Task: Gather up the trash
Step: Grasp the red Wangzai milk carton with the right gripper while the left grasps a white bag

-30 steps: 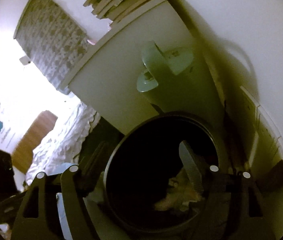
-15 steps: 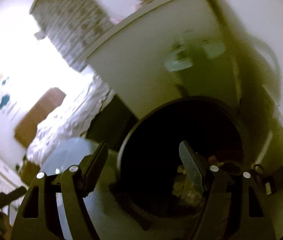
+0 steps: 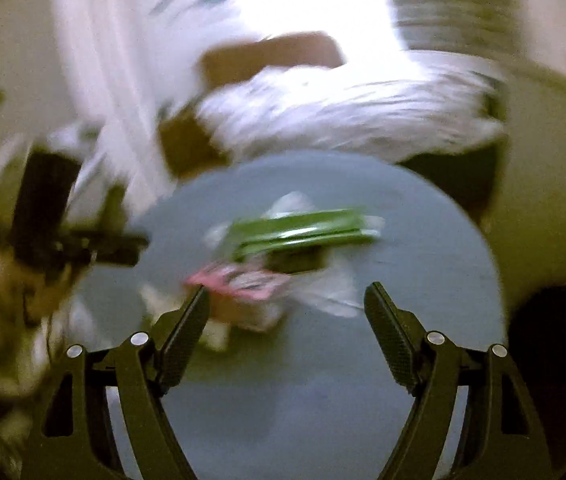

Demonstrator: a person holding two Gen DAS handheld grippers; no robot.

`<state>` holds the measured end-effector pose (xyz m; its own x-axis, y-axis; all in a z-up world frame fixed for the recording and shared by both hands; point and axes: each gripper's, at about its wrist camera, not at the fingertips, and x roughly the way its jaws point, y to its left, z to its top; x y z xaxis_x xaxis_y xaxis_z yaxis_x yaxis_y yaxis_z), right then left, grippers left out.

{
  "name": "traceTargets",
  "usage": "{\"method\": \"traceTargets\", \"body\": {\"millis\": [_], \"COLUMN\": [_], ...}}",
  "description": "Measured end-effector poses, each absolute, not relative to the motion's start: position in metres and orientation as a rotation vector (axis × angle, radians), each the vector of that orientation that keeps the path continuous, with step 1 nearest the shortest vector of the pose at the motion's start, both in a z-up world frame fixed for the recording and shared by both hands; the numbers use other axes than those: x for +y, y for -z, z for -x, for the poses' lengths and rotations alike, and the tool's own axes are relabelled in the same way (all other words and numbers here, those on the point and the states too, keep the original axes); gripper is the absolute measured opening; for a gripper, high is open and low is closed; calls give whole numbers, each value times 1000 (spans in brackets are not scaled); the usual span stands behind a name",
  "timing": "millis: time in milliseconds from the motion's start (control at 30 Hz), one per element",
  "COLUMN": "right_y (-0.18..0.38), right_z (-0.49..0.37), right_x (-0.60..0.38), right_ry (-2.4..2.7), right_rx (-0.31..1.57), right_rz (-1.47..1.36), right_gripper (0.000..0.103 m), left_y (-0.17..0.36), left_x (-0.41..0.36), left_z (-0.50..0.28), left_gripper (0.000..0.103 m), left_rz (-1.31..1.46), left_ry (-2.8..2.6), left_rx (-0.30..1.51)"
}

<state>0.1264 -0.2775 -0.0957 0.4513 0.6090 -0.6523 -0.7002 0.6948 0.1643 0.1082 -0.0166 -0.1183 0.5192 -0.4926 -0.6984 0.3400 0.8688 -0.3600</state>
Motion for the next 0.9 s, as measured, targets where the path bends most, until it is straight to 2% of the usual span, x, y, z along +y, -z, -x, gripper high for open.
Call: {"method": "traceTargets", "body": {"millis": [133,367,567,633,700,733,900], "right_y": [93,118,142,145,143,142,117], "right_z": [-142,-175,-188,-190,-191,-190,-187], "right_x": [-212,-161,-133,-132,-136,-139,-183], "right_ry": [-944,-1116,-1151,-1162,-1157,-1152,-1106], "right_rx": [834,1041,1172,1193,1178,1170,1054], "right_rz": [434,619,733,716,688,675,441], "right_gripper": [79,79,75,71,66,62,59], "left_y": [122,145,161,163,163,163,165], "left_x": [-36,-74,-76,-74,-73,-73,-68], "left_z": [-95,-104,-126,-128,-129,-128,-119], "left_gripper": [78,78,77,69,56,55,46], "left_rz": [-11,-240,-244,-232,-211,-198,-151], "left_ry": [620,792,787,771,786,787,758], "left_rx": [858,897,965,964,963,961,940]}}
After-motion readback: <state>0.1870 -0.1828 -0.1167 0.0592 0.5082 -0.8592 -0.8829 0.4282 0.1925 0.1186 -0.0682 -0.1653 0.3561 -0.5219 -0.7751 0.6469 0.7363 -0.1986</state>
